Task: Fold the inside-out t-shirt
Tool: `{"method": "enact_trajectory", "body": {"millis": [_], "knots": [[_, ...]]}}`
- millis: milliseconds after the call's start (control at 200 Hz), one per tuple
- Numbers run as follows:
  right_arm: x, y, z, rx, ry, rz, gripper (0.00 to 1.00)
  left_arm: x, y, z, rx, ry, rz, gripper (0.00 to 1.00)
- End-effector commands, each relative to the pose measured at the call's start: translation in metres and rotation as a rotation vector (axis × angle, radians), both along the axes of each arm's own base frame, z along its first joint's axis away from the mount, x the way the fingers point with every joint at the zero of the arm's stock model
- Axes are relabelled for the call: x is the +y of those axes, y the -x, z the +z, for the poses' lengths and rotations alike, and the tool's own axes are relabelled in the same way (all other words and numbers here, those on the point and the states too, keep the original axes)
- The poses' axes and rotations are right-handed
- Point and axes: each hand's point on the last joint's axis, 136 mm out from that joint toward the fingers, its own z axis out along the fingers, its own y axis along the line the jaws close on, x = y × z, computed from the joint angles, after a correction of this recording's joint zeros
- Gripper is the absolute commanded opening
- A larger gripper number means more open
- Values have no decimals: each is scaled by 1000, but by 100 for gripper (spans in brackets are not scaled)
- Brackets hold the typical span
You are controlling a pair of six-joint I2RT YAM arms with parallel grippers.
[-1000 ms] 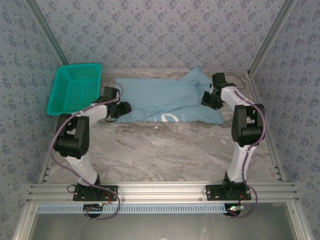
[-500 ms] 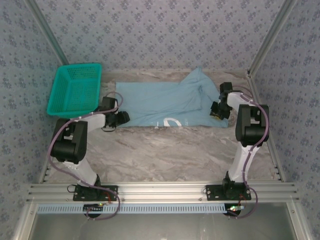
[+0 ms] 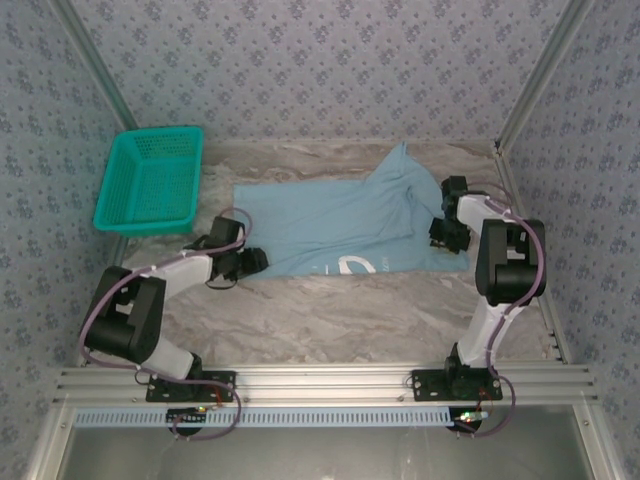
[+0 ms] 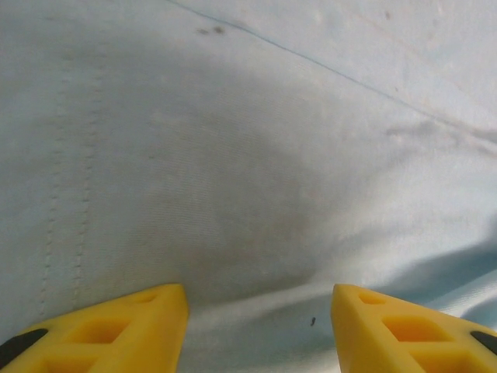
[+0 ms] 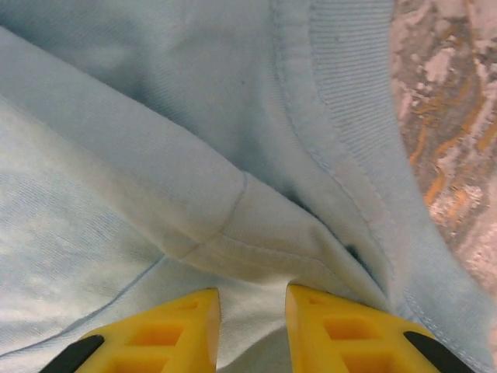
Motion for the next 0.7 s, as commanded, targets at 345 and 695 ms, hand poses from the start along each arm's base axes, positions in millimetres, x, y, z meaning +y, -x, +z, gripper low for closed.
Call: {"method": "enact_trajectory", "body": {"millis": [345, 695], "knots": [[96, -31, 25, -216, -362, 124, 45, 30, -28, 45, -112, -214, 64, 62], [100, -50, 1, -192, -387, 85, 39, 27, -29, 43, -110, -206, 44, 62]]}}
